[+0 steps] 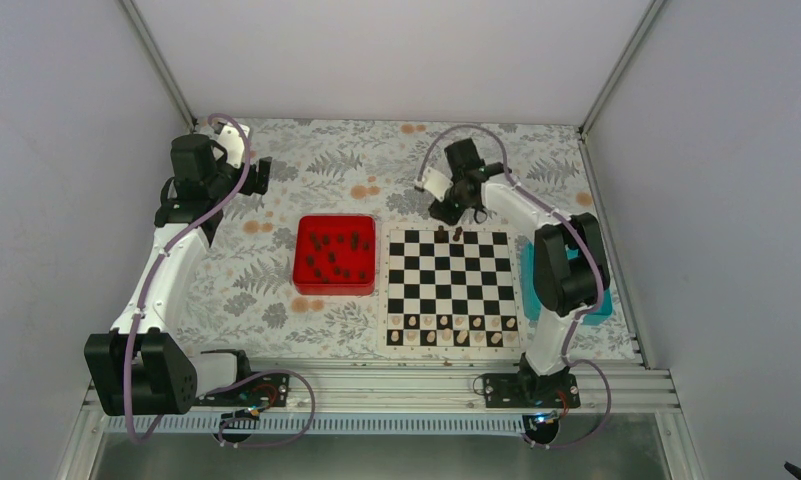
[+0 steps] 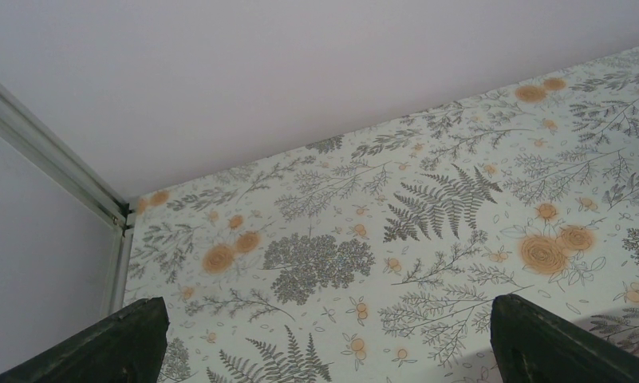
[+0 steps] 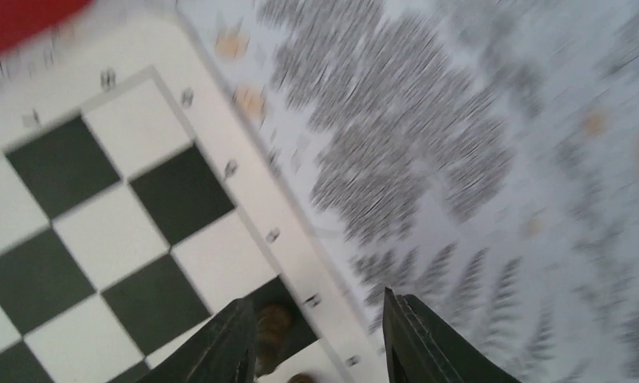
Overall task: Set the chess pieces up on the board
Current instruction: Place the chess piece on the chessboard, then pick up the chess piece from the storage box.
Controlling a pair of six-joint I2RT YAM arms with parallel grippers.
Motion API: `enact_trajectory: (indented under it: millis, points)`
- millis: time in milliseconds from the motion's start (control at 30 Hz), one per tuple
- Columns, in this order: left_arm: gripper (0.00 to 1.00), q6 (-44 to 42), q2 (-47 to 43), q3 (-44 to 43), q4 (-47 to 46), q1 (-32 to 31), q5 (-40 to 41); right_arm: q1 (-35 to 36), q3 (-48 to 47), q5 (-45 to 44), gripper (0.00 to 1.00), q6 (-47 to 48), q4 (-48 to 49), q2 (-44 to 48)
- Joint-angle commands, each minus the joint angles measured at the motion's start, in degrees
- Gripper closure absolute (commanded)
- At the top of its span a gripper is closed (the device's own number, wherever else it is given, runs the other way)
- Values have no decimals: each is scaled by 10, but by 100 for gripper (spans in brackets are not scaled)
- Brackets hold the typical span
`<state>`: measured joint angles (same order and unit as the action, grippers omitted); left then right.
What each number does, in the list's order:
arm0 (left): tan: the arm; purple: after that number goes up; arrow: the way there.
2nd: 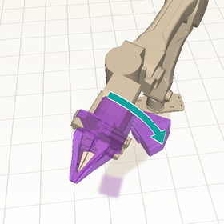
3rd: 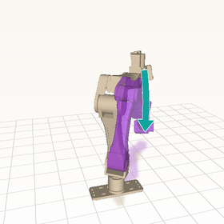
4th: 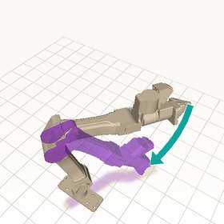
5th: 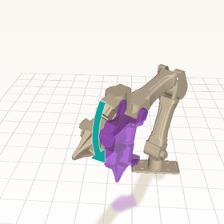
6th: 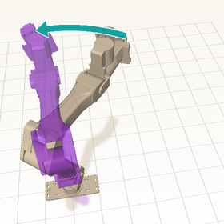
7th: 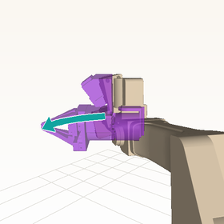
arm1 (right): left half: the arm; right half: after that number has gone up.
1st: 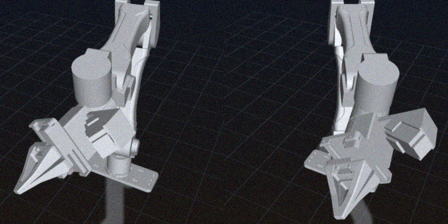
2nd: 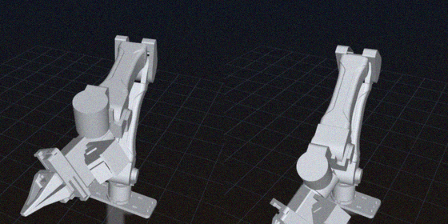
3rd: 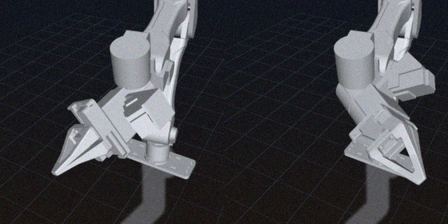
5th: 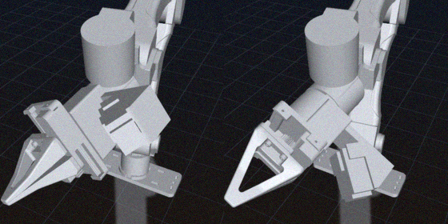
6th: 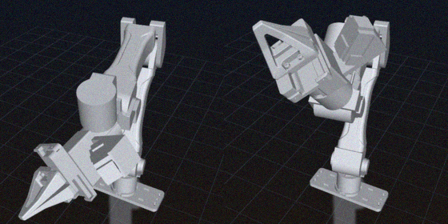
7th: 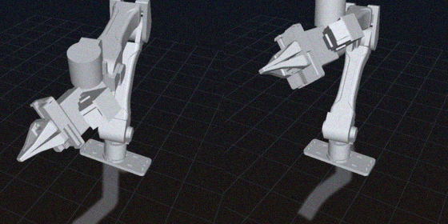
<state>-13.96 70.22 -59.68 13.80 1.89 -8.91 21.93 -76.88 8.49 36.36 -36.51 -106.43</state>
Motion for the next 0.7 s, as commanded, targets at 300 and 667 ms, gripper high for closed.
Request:
enact_trajectory:
  millis: [300,667]
  points:
    - [0,0,-9,2,-11,4,-4,149,-217,-18,56,-3,-85,-17]
    - [0,0,-11,4,-12,4,-2,229,-292,-1,56,-1,-98,-141]
